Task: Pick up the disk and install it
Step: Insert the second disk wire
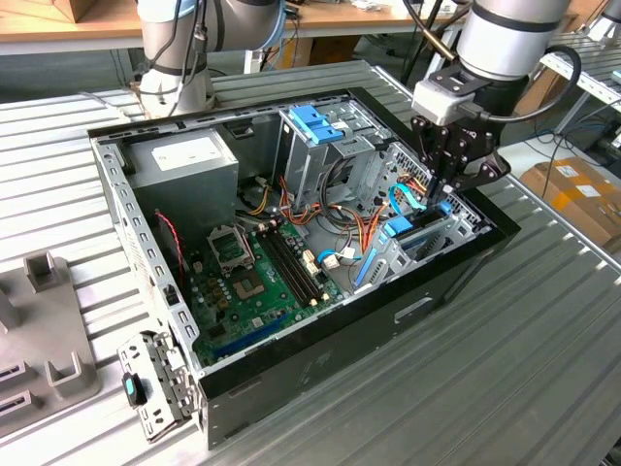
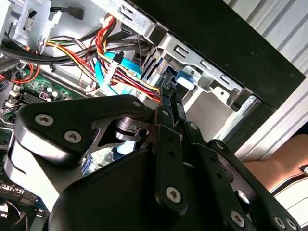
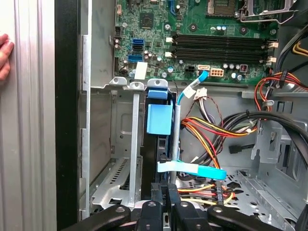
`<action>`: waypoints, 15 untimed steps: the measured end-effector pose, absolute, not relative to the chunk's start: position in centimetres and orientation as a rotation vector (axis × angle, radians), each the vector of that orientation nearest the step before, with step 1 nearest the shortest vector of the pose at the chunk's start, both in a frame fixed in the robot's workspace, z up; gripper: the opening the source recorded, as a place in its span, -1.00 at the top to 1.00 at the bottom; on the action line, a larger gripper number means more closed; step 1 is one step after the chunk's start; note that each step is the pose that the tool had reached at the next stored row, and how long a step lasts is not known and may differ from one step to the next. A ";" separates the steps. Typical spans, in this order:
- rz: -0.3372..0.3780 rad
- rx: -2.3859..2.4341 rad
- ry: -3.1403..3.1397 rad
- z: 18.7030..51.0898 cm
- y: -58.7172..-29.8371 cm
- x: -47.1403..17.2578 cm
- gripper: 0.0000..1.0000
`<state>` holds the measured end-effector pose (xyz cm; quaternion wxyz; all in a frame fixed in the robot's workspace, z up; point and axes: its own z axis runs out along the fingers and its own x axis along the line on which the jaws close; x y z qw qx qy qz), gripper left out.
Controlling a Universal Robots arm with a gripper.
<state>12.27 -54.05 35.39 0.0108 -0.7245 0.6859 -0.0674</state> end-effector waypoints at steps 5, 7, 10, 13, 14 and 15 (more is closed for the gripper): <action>-0.211 -2.245 2.158 35.3 -54.1 12.0 0.67; -0.211 -2.229 2.176 35.3 -54.1 12.0 0.67; -0.210 -2.223 2.182 35.2 -54.1 12.0 0.67; -0.207 -2.219 2.183 35.2 -54.1 12.0 0.67; -0.206 -2.219 2.183 35.2 -54.1 12.0 0.67; -0.206 -2.218 2.183 35.2 -54.1 12.0 0.67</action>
